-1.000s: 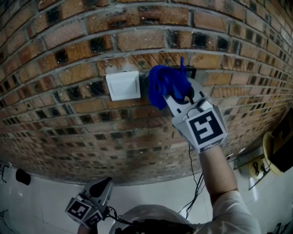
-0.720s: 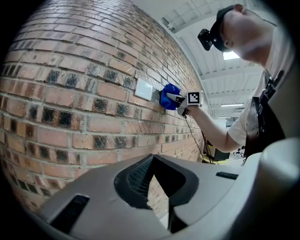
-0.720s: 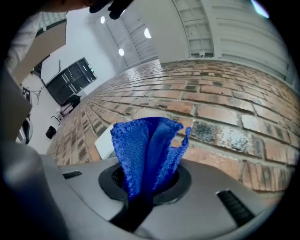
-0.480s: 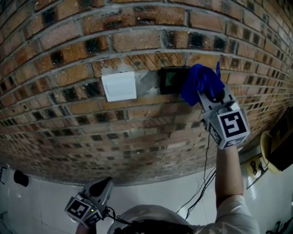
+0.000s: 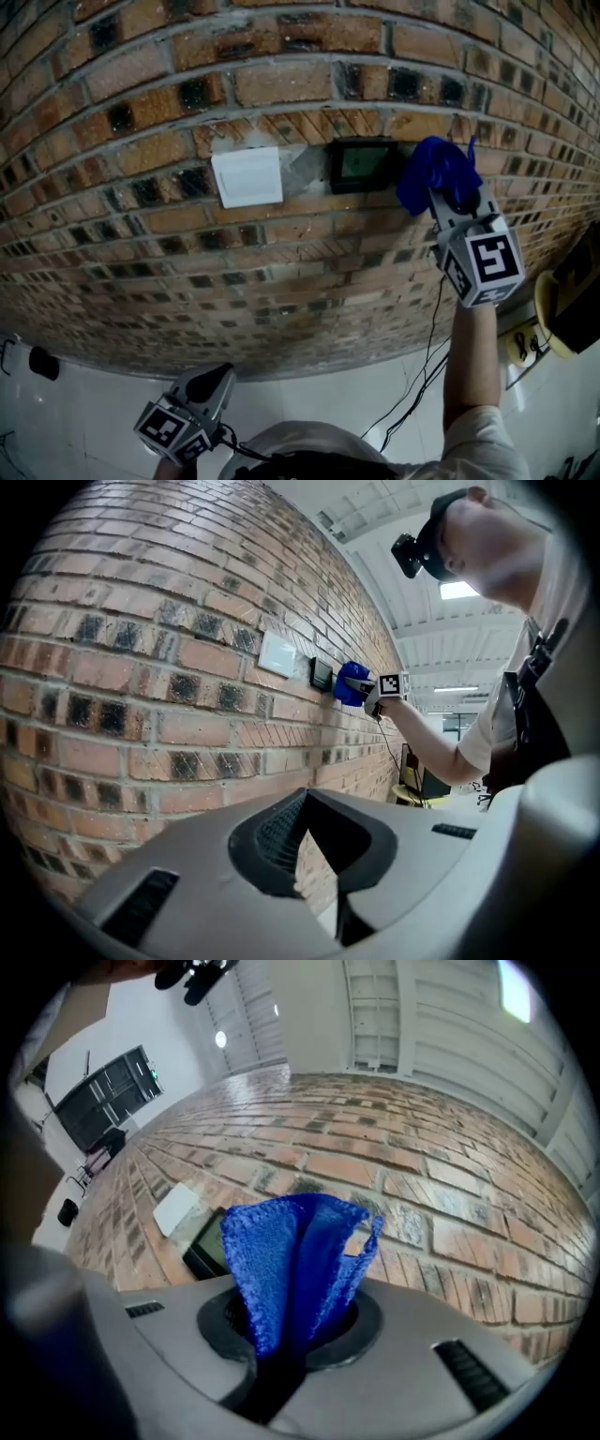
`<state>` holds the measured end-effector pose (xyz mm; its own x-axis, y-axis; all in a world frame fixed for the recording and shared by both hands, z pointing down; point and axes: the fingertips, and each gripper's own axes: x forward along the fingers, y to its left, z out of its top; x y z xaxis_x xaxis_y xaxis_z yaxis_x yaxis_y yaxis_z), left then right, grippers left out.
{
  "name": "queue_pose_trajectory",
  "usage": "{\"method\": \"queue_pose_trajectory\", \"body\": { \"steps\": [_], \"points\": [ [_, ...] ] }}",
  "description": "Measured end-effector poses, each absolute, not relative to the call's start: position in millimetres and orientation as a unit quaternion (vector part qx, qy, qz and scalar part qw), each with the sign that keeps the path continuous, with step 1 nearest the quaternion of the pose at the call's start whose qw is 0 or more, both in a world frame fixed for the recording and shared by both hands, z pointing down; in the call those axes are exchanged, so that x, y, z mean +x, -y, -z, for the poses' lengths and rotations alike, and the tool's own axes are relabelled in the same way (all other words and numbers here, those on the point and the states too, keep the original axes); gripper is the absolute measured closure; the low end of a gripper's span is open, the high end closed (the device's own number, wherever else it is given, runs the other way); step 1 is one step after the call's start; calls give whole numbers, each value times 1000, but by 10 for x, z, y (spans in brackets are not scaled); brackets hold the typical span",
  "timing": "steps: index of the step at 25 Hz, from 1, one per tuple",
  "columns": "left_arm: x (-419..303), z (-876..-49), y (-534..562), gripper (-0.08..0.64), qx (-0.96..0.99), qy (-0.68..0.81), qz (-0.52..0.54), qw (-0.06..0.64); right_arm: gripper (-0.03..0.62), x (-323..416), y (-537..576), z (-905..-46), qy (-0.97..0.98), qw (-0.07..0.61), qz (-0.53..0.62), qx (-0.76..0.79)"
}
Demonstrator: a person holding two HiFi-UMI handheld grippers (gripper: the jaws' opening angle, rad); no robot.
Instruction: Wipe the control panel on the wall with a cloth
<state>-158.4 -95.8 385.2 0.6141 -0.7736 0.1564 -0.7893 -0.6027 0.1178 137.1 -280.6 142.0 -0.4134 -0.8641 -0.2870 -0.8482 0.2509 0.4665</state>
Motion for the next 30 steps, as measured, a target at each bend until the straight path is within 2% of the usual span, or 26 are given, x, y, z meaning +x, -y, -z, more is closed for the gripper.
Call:
{"method": "queue_pose_trajectory", "body": {
  "steps": [3, 7, 13, 17, 30],
  "points": [
    [-1613, -3855, 942, 557, 892, 441, -46, 88, 503, 866, 2584, -1289, 817, -9, 305, 489],
    [-1626, -3842, 906, 557, 890, 445, -44, 87, 503, 278, 2581, -1364, 846, -5, 303, 439],
    [-1755, -3841, 871, 557, 881, 463, -40, 87, 503, -31, 2713, -1446, 856, -1, 294, 424],
    [-1778, -3861, 876, 557, 880, 466, -39, 87, 503, 177, 2717, -1428, 848, 0, 300, 438],
    [-1595, -3866, 935, 557, 892, 442, -47, 86, 502, 1516, 3065, -1563, 792, 38, 270, 546]
  ]
}}
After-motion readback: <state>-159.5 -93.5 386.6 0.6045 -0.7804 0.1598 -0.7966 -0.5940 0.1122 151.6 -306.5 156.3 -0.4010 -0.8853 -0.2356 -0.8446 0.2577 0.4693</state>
